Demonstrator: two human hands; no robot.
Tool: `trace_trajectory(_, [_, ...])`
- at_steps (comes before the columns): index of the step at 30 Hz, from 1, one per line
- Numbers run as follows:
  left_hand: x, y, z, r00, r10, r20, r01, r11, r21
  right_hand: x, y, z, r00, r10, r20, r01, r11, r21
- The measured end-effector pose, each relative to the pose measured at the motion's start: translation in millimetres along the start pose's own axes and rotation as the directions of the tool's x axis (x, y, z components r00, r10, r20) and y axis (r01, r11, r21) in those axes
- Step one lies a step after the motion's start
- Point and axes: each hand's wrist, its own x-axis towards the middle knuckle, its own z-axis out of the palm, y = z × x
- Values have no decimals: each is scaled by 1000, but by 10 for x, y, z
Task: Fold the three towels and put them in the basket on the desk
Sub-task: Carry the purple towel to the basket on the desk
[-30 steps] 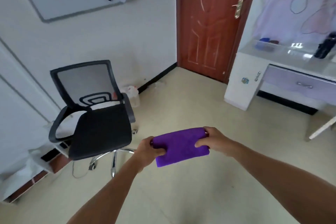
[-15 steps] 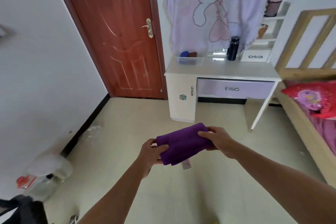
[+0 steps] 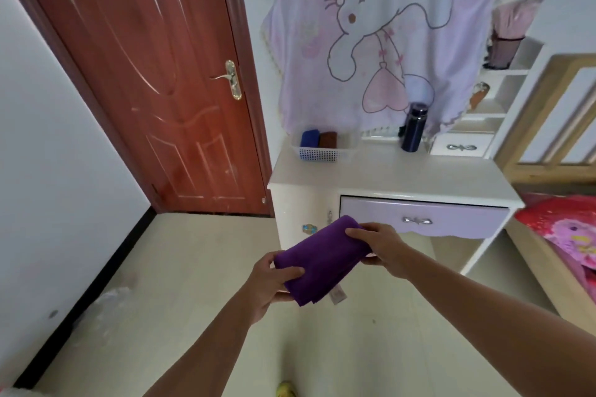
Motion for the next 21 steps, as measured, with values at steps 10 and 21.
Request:
trace_trajectory(10, [1901,1228,-347,998,-7,65,0,994,106,1704,-961,139,987,159,23,-157,927,339])
trace_trajectory(21, [3645,1944,207,989,-64,131,46,990,134,3453,-1612,-512,982,121,-144,-89,974,207])
